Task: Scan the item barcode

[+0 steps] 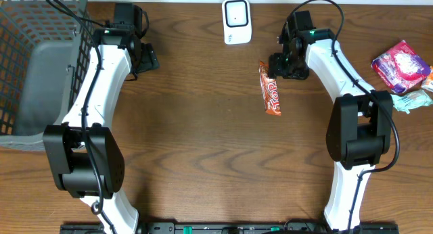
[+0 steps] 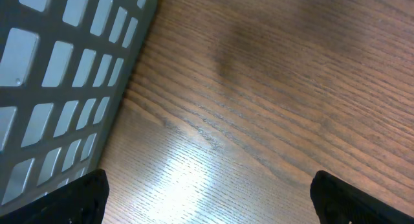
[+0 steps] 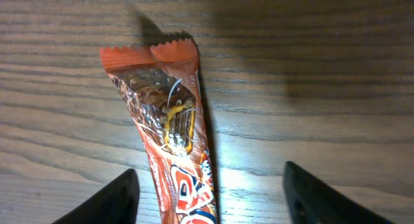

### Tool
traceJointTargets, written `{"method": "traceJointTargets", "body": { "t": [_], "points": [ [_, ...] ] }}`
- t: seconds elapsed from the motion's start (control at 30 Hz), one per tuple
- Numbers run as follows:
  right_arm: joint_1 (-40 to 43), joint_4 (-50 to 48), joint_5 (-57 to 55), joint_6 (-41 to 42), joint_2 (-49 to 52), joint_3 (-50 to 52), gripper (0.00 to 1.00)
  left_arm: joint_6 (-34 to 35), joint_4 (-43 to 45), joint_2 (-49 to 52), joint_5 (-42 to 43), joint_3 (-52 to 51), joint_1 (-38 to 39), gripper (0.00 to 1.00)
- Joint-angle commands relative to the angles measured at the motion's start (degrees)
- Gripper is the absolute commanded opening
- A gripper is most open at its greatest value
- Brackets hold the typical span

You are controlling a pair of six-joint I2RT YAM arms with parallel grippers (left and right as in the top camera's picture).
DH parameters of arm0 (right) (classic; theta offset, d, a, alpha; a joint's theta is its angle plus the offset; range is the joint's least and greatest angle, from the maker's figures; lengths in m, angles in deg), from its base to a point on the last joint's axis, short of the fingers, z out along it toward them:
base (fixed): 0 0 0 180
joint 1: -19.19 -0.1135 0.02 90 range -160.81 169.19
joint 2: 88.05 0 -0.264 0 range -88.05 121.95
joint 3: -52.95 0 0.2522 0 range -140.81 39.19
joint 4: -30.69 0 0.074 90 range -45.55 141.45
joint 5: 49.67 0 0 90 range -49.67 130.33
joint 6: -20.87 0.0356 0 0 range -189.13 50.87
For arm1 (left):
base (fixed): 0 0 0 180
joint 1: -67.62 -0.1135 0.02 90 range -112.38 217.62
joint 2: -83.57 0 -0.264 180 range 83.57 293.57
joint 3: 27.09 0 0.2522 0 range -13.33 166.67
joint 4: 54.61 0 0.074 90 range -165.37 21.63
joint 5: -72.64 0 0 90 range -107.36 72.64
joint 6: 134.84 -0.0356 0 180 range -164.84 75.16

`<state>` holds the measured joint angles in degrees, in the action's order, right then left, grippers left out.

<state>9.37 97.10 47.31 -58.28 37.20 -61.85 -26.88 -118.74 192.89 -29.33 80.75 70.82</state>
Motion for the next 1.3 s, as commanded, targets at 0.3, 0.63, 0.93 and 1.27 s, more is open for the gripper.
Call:
{"method": "traceJointTargets", "body": {
  "t": [0.3,0.63,0.93,1.27],
  "points": [
    [1.01,0.85,-1.14,-1.97,0.46,-0.37,0.73,-0.13,-0.13,-0.28,-0.52,-0.33,-0.02,0.99],
    [1.22,0.94,-6.01,-1.31,0.55,-0.35,0.73,-0.13,-0.13,-0.28,-0.52,-0.33,-0.02,0.99],
    [1.2,0.24,-4.72,-1.95,0.57,1.68,0.72,-0.13,-0.15,-0.28,-0.52,-0.33,-0.02,0.99],
    [0.07,-6.25,5.46,-5.2,0.57,7.41,0.69,-0.13,-0.15,-0.28,-0.52,-0.33,-0.02,0.99]
  ]
}}
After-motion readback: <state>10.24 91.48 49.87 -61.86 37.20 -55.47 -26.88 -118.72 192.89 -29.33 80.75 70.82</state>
